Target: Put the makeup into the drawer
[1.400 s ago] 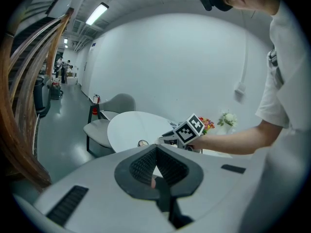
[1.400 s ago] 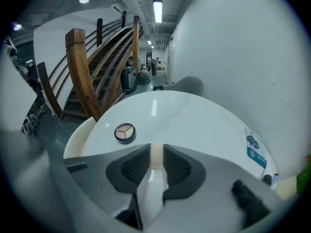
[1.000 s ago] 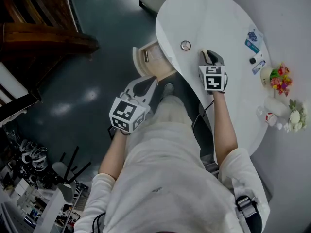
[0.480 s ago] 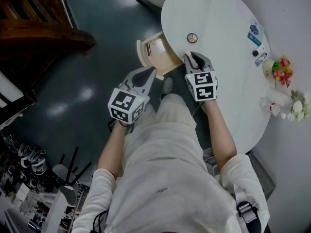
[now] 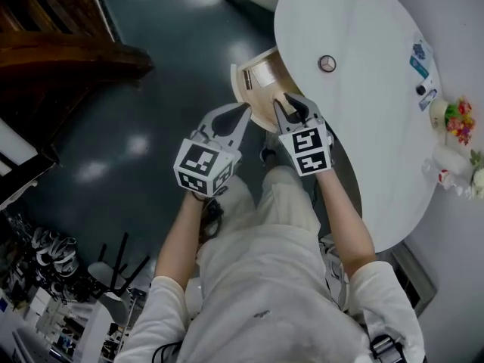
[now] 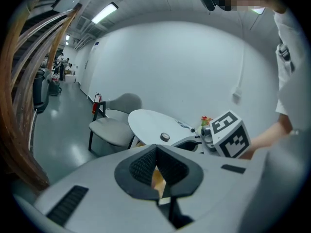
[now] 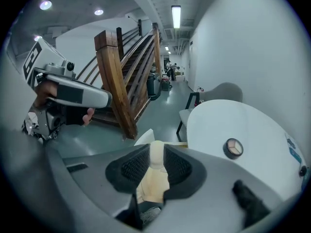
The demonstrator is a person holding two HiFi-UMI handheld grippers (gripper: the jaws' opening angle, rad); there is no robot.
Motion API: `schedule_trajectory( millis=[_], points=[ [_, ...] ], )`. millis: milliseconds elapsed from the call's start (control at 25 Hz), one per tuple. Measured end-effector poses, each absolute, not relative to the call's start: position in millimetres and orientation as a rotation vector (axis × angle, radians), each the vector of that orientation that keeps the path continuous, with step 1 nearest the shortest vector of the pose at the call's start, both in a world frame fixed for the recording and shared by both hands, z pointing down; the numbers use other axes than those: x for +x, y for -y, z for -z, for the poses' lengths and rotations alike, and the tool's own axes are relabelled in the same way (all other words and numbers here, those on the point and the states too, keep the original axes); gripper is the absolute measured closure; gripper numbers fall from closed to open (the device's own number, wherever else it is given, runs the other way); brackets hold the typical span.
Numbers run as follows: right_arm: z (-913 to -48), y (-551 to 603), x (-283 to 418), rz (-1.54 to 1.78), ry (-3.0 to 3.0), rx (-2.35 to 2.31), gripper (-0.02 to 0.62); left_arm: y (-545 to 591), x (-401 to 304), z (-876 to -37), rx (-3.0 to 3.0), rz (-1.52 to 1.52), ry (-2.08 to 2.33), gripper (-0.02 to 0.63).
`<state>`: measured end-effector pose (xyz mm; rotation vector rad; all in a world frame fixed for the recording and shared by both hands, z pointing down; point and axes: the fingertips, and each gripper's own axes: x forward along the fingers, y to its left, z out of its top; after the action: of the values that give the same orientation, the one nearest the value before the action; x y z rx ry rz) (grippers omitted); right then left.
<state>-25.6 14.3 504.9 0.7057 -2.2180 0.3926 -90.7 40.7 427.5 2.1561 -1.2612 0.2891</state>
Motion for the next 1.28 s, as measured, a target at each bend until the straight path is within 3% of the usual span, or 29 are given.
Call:
schedule_trajectory(
  millis=[720,1280],
  points=[
    [-676.0,-21.2,-68.7,-0.321,2.153,0.389,0.497,-27.3,-121.9,-548.2,2.2,-0.332,1.199,0.598],
    [-742.8,-30.8,-76.4,-0.281,2.041,0.113,0.488,-22.7,-119.1,-566.5,2.216,-0.343,1.186,0.598]
  ],
)
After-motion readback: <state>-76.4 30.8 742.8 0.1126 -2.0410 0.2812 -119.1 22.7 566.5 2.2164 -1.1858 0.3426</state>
